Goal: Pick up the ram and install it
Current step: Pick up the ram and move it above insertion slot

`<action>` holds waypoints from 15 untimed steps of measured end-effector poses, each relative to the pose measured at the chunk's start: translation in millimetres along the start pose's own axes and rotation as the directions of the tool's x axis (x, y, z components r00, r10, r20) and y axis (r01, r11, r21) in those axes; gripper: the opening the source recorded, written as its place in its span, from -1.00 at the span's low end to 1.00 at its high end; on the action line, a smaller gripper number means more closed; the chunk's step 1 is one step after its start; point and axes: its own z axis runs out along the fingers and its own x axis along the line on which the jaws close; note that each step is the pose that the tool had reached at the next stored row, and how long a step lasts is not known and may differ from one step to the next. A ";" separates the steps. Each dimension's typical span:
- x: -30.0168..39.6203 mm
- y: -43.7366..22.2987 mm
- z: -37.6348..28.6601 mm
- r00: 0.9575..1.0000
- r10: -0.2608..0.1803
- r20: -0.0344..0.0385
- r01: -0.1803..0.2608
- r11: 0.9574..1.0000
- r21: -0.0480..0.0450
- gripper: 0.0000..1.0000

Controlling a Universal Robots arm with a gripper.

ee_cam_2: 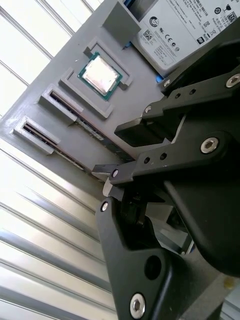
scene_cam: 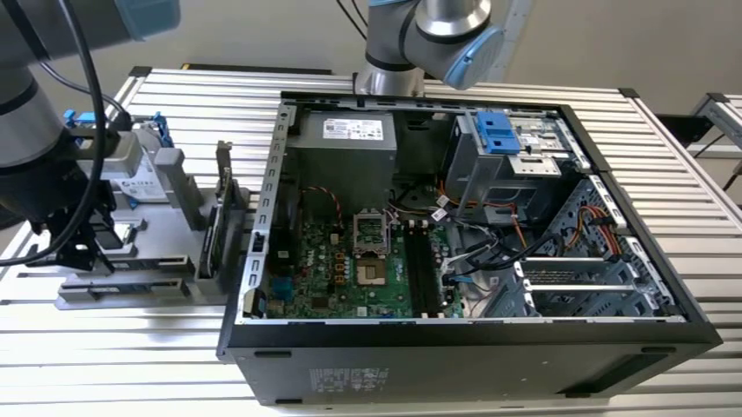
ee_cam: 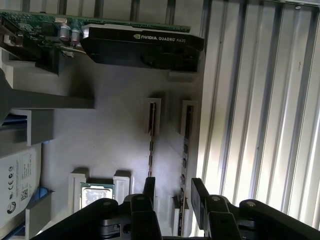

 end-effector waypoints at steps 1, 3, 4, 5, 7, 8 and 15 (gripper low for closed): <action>0.0 -0.1 0.3 1.000 0.000 0.000 0.000 1.000 0.000 1.00; 0.0 -0.1 0.8 1.000 0.000 0.000 0.000 1.000 0.001 1.00; 0.0 -0.1 1.1 1.000 0.000 0.000 0.000 1.000 0.001 1.00; 0.0 -0.2 1.3 1.000 0.000 0.000 0.000 1.000 0.001 1.00; 0.0 -0.1 2.0 1.000 0.000 0.000 0.000 1.000 0.001 1.00; 0.1 -0.2 2.4 1.000 0.000 0.000 0.000 1.000 0.001 1.00; 0.0 -0.2 5.5 1.000 0.000 0.000 0.000 1.000 0.002 1.00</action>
